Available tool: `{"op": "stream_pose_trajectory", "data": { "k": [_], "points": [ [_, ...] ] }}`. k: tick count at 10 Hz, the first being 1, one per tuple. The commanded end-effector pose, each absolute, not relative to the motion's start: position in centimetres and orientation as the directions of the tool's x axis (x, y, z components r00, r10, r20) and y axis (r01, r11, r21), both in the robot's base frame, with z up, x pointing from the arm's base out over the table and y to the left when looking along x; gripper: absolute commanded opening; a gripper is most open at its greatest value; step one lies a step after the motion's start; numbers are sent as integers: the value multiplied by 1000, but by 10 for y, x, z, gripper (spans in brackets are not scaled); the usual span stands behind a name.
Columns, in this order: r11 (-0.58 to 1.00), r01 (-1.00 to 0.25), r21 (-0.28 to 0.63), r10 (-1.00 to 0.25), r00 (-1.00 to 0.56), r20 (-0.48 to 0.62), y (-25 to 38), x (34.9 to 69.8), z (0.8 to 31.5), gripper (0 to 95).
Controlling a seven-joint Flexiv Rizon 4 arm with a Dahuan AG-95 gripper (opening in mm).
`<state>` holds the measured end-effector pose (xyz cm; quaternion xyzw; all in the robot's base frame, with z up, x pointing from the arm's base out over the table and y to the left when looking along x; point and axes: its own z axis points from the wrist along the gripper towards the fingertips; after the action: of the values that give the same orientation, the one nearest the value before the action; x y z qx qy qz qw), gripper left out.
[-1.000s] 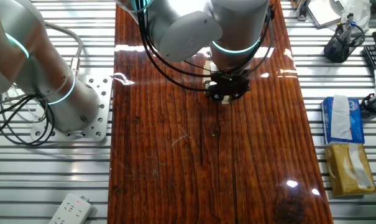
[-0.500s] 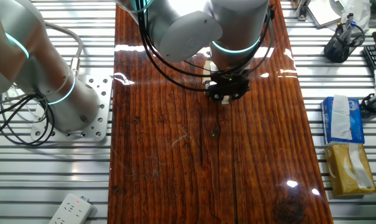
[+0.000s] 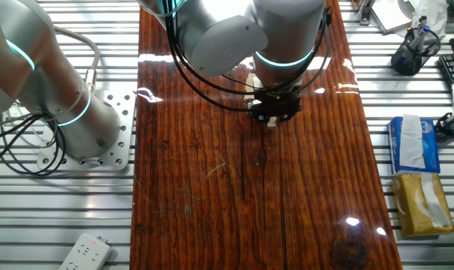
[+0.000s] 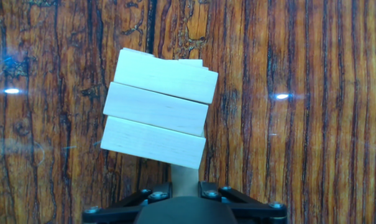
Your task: Play Jenga
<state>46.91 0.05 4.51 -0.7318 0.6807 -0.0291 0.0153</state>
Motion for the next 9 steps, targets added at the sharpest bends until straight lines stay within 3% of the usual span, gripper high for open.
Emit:
{"op": "stream_pose_trajectory", "data": {
  "k": [1,9],
  "points": [
    [-71,-996,-62,-997,70,23,0,470,45,0],
    [-73,-995,-62,-997,71,22,1,469,44,0]
  ]
}}
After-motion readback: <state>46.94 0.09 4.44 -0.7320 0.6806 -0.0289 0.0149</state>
